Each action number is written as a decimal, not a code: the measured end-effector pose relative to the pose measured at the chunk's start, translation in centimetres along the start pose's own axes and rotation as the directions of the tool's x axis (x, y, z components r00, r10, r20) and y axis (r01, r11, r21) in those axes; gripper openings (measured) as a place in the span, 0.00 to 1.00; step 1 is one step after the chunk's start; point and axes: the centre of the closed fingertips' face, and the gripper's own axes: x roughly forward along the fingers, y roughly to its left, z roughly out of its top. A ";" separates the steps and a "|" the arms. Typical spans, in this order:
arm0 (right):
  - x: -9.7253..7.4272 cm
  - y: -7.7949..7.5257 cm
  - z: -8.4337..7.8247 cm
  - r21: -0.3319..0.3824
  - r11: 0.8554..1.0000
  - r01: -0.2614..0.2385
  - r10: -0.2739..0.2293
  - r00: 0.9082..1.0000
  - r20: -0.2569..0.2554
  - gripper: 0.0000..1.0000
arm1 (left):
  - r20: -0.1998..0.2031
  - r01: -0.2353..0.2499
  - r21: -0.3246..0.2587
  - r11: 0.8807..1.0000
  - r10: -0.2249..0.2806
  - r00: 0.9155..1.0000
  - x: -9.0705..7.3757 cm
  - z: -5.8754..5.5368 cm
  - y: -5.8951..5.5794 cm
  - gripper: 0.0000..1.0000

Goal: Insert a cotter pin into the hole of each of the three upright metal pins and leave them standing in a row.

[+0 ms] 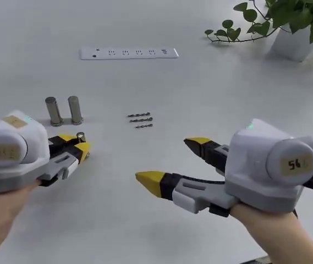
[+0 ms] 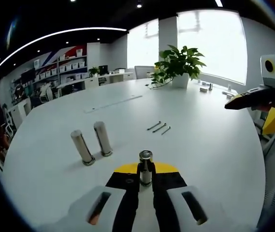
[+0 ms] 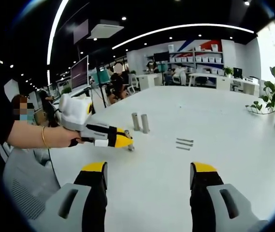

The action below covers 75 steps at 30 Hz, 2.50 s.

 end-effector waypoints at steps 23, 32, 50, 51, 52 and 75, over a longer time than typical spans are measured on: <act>0.2 -0.1 -0.1 -0.016 1.000 -0.008 0.008 1.000 -0.013 0.66 | 0.003 0.005 0.019 1.000 -0.005 1.000 0.1 -0.2 -0.2 0.11; 0.3 -0.6 0.3 -0.031 0.999 -0.025 0.025 0.999 -0.020 0.62 | -0.011 0.015 0.018 1.000 -0.014 1.000 -0.1 -0.2 -0.5 0.22; 2.8 -3.2 0.1 -0.169 0.973 -0.159 0.122 0.971 -0.208 0.44 | -0.047 -0.044 -0.048 0.998 0.042 0.998 -3.4 -0.1 -0.4 0.55; 3.1 -3.5 0.2 -0.190 0.969 -0.158 0.115 0.969 -0.218 0.43 | -0.053 -0.045 -0.039 0.998 0.043 0.998 -3.6 -0.1 -0.4 0.57; 3.3 -3.6 0.2 -0.203 0.965 -0.164 0.118 0.968 -0.223 0.42 | -0.050 -0.043 -0.026 0.999 0.042 0.998 -3.8 -0.1 -0.5 0.58; 10.0 -7.8 -0.8 -0.353 0.883 -0.309 0.137 0.890 -0.436 0.32 | -0.061 -0.066 -0.036 0.997 0.064 0.996 -6.0 -0.6 -0.7 0.73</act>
